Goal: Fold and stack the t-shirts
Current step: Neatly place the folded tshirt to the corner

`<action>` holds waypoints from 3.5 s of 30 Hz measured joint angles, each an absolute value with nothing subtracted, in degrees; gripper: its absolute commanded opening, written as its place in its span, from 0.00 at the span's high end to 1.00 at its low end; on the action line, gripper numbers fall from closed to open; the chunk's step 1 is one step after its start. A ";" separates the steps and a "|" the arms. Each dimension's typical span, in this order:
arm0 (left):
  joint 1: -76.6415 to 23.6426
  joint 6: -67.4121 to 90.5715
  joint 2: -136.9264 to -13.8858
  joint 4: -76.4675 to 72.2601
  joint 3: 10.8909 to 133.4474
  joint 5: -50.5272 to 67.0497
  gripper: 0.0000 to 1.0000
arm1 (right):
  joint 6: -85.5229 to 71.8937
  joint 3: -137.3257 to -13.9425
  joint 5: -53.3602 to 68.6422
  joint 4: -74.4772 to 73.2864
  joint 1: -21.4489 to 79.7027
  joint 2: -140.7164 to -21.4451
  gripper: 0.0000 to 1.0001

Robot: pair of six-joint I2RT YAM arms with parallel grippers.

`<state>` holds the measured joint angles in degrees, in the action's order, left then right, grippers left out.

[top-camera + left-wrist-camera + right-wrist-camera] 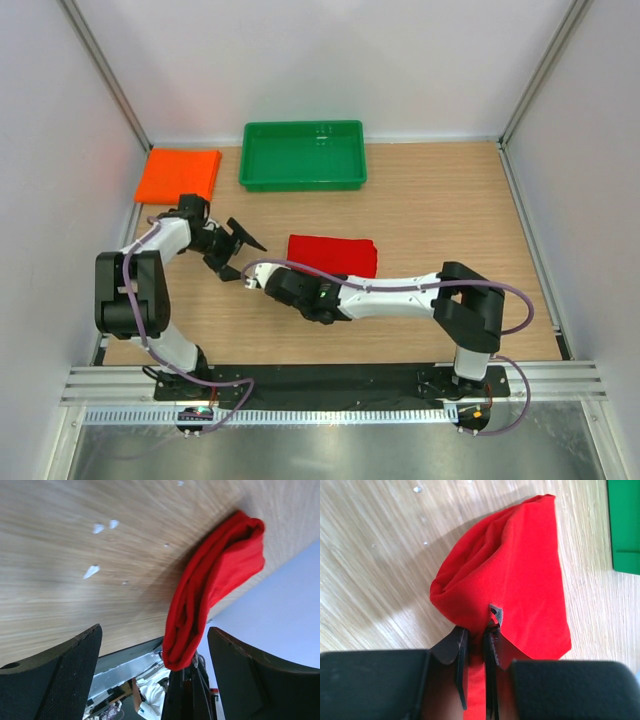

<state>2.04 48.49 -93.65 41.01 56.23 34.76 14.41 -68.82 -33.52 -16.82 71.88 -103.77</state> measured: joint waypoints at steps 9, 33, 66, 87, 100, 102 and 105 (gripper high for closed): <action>-4.64 55.57 -101.36 32.29 58.19 38.00 0.11 | 14.39 -67.92 -30.72 -18.02 70.24 -101.21 0.98; -12.82 68.31 -108.75 11.31 57.82 40.38 0.16 | 12.49 -65.49 -28.32 -18.48 66.50 -95.11 0.98; -14.66 65.39 -113.75 3.42 58.26 39.94 1.00 | 9.93 -64.64 -25.28 -18.48 63.90 -92.18 0.59; -13.54 30.33 -92.84 44.03 72.77 0.60 1.00 | -10.31 -56.05 -32.01 -38.33 63.20 -63.05 0.16; -11.20 13.52 -94.06 54.46 94.17 -28.08 1.00 | -11.55 -52.84 -31.70 -38.85 63.20 -57.19 0.16; -10.59 9.96 -95.07 53.76 96.27 -29.04 1.00 | -11.66 -51.79 -32.05 -39.38 63.20 -55.64 0.16; -9.63 5.98 -98.21 52.75 100.33 -29.34 1.00 | -12.23 -51.18 -32.60 -40.60 63.13 -54.17 0.16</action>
